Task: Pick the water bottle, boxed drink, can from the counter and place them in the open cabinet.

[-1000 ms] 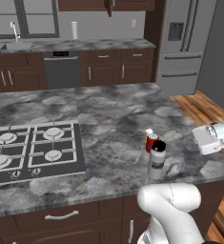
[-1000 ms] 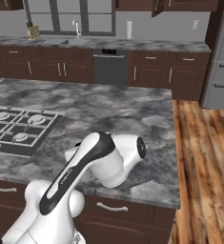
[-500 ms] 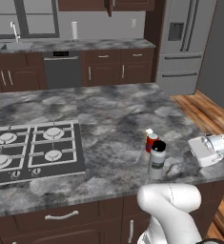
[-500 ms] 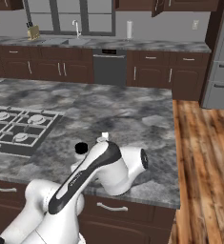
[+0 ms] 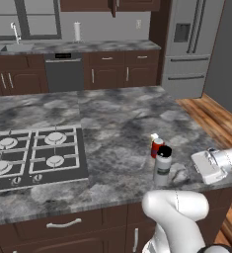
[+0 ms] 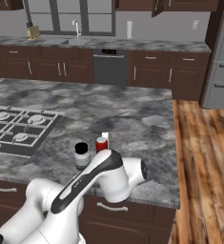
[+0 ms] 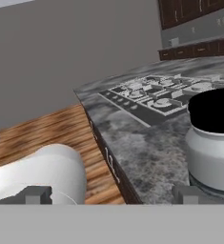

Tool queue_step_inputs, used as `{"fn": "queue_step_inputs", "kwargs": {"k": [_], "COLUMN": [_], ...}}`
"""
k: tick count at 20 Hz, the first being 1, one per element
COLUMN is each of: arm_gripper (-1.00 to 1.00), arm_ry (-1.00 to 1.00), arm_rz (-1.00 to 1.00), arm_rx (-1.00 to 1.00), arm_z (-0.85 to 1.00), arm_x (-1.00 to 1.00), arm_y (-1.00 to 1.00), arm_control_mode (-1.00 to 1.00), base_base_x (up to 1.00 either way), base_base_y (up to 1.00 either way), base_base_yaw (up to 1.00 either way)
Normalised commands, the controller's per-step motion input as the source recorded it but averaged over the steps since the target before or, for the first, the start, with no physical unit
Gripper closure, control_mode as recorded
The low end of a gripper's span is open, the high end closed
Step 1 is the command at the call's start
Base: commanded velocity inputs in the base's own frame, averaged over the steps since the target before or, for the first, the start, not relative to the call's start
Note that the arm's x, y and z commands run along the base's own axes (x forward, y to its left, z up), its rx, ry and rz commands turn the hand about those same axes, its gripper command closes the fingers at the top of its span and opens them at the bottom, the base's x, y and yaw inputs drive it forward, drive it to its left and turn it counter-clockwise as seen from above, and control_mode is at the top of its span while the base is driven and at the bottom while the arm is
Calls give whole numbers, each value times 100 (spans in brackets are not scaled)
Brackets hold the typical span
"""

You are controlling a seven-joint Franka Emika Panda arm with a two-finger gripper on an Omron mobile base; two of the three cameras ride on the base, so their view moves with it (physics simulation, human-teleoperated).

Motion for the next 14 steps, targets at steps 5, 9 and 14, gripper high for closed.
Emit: {"fn": "queue_step_inputs", "kwargs": {"k": [5, 9, 14], "arm_gripper": [-100, -100, -100], "arm_ry": [0, 0, 0], "arm_rz": [2, 0, 0], "arm_rx": [1, 4, 0], "arm_z": [-8, 0, -3], "arm_x": [2, 12, 25], "arm_y": [-9, -2, 0], "arm_control_mode": [-100, -100, -100], "base_base_x": [0, 0, 0], "base_base_y": [0, 0, 0], "base_base_yaw": [0, 0, 0]}}
